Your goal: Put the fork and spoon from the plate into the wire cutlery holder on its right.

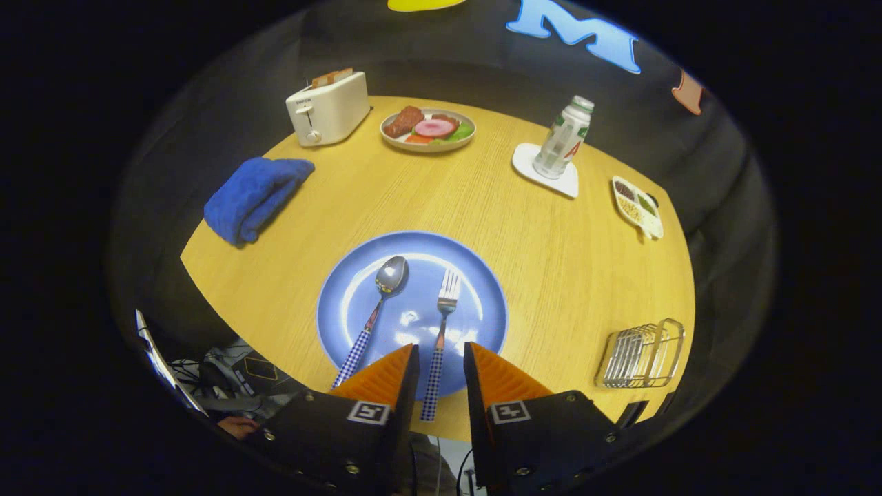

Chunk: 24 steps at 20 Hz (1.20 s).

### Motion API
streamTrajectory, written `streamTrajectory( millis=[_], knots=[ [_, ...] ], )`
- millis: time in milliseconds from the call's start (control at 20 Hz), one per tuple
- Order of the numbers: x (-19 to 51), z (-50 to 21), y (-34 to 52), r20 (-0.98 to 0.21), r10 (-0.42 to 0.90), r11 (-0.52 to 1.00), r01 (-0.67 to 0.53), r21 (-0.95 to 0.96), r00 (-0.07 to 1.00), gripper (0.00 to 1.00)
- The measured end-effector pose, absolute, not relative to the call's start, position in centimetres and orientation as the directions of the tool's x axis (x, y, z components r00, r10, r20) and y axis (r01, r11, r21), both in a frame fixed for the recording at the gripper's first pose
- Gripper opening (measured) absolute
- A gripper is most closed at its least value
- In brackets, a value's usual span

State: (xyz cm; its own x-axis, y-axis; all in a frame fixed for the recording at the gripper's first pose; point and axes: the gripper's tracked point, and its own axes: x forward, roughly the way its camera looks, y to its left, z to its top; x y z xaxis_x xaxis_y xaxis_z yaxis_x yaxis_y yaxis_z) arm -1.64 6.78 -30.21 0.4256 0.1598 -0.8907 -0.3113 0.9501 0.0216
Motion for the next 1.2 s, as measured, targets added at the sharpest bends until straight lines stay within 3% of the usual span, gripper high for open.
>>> streamTrajectory(
  millis=[650, 1050, 1100, 1200],
  knots=[
    [-2.3, -35.3, 6.9, -0.967, 0.072, 0.949, -0.316, -0.009, 0.243, 0.36],
    [-3.6, -36.3, 6.9, -0.998, 0.014, 0.945, -0.326, -0.006, 0.059, 0.35],
    [-3.2, -36.5, 6.6, -0.999, 0.001, 0.944, -0.33, -0.016, 0.049, 0.06],
    [-3.1, -36.3, 6.7, -1.0, 0.016, 0.94, -0.342, 0.009, 0.016, 0.06]
  ],
)
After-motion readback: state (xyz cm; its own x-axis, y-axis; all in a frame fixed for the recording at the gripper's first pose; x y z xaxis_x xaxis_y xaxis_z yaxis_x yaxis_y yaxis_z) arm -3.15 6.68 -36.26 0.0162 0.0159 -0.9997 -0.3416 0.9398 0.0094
